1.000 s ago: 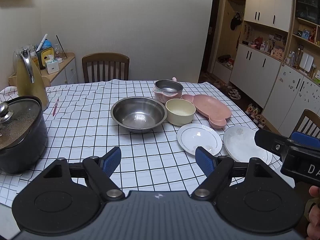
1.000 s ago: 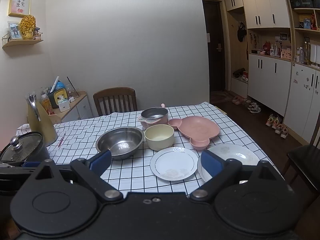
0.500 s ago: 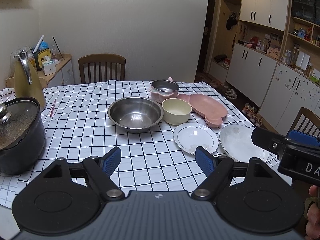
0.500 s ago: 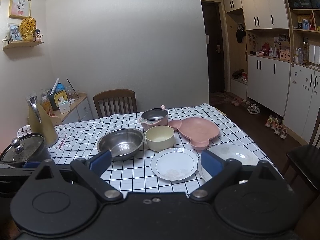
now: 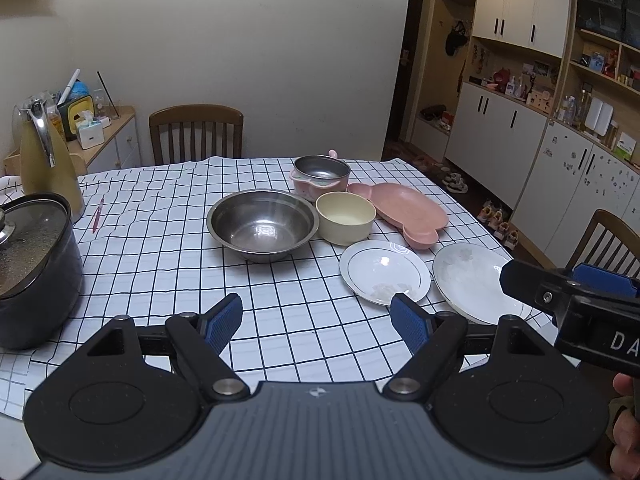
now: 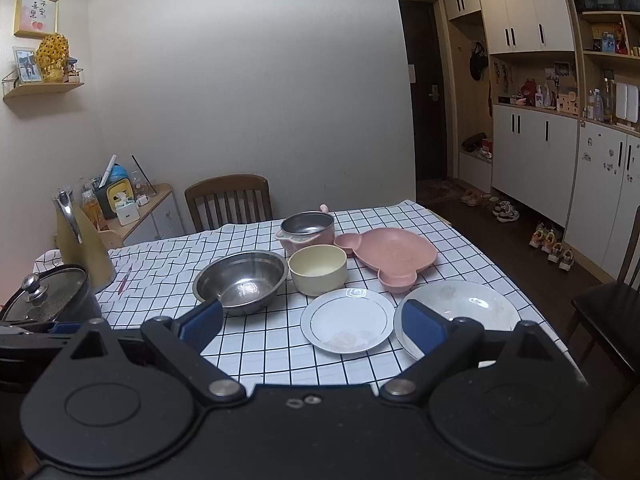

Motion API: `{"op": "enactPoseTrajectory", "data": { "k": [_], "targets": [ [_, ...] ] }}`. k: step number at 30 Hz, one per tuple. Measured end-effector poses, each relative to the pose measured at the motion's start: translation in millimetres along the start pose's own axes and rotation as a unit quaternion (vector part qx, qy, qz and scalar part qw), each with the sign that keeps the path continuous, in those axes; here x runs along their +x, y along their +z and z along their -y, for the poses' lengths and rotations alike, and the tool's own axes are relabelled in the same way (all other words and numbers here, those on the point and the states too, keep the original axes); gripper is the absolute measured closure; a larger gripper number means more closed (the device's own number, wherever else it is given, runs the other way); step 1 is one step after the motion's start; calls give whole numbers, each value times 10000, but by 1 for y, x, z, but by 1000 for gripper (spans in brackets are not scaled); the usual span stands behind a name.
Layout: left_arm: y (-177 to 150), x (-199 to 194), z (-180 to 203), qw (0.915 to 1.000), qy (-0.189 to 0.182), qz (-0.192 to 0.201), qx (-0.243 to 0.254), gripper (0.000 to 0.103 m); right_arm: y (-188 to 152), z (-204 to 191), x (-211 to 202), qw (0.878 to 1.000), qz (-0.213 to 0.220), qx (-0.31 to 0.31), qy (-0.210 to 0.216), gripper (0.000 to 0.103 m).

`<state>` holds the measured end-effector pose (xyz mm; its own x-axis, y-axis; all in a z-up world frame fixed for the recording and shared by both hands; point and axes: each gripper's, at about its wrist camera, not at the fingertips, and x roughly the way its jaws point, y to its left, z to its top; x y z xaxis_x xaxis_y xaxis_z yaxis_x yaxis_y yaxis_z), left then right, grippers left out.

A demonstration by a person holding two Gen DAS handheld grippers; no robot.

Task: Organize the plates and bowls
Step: 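Close the left gripper on the white floral plate rim while the right gripper grips it too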

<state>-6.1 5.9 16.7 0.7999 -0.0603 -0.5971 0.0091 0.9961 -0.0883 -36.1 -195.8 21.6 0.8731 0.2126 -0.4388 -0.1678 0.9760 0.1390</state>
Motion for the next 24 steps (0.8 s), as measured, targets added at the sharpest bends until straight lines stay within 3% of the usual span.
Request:
{"op": "enactPoseTrajectory", "data": {
  "k": [9,24],
  "targets": [
    [6,26,19,9998,7,-196,36,22,5,23,18,9998,-161,80,-32,7],
    [13,121,94,9955,-3,-947,96,22,15,127,92,9966,-731,-133,-368,8]
  ]
}}
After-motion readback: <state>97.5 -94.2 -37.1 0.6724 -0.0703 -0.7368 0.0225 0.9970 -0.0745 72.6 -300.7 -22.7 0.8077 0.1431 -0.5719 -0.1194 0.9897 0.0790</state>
